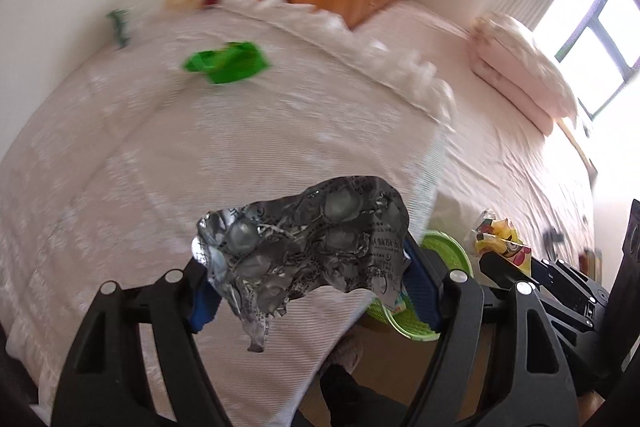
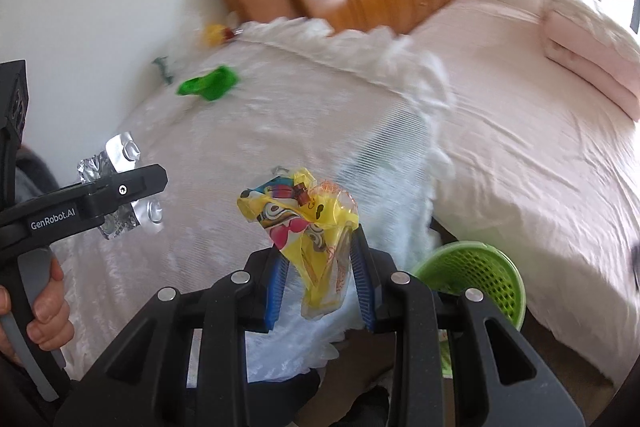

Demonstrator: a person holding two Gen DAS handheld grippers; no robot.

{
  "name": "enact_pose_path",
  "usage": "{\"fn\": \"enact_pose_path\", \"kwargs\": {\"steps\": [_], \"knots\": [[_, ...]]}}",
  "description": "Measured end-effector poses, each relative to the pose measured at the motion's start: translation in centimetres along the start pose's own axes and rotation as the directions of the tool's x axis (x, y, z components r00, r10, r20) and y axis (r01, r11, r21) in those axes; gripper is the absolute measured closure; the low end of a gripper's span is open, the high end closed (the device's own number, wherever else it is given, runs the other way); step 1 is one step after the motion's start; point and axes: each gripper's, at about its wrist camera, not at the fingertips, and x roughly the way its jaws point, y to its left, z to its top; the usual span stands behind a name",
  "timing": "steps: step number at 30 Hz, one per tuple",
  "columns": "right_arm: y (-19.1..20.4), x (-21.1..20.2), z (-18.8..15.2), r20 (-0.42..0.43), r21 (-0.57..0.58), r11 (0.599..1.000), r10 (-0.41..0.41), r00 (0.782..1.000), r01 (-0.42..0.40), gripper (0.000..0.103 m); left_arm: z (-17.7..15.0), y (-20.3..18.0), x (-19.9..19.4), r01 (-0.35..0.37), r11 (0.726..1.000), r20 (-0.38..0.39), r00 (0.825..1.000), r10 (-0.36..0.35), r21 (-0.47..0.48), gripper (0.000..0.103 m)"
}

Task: Collect trash
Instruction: 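Carry both items to the green wastebasket and open the left tool over it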

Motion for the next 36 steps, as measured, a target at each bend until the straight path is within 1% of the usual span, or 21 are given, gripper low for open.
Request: {"fn": "enact_pose_path", "kwargs": {"steps": [6, 11, 14, 19, 25, 30, 36], "knots": [[-4.1, -2.0, -2.2, 0.006, 0.116, 0.99, -0.082, 0.997, 0.081, 0.072, 0.1, -4.1, 1.1, 0.066, 0.992, -0.036, 0.997, -0.063, 0.11, 0.031], [-6.8, -3.0, -3.8, -0.009, 0.182, 0.975, -0.13, 0.991, 0.129, 0.072, 0.0, -7.1, 1.7, 0.109, 0.976, -0.062, 0.993, -0.099, 0.188, 0.031], [-7.9, -3.1, -4.5, -0.021, 0.204, 0.969, -0.142, 0.99, 0.143, 0.072, -0.3, -8.9, 2.0, 0.13, 0.965, -0.082, 0.99, -0.114, 0.228, 0.031], [-9.8, -3.7, -5.8, -0.032, 0.245, 0.956, -0.157, 0.987, 0.16, 0.072, -1.2, -12.1, 2.6, 0.163, 0.939, -0.113, 0.984, -0.135, 0.302, 0.031], [-12.5, -5.8, -7.3, -0.014, 0.294, 0.936, -0.2, 0.98, 0.195, 0.072, -2.2, -16.1, 4.4, 0.19, 0.912, -0.156, 0.978, -0.141, 0.365, 0.031], [-15.4, -6.8, -8.7, -0.031, 0.313, 0.92, -0.238, 0.971, 0.235, 0.072, -3.4, -20.1, 6.6, 0.21, 0.888, -0.194, 0.971, -0.14, 0.41, 0.031], [-19.5, -6.9, -9.9, -0.074, 0.351, 0.9, -0.248, 0.966, 0.257, 0.071, -5.0, -23.3, 10.0, 0.213, 0.881, -0.253, 0.961, -0.111, 0.422, 0.031]]}}
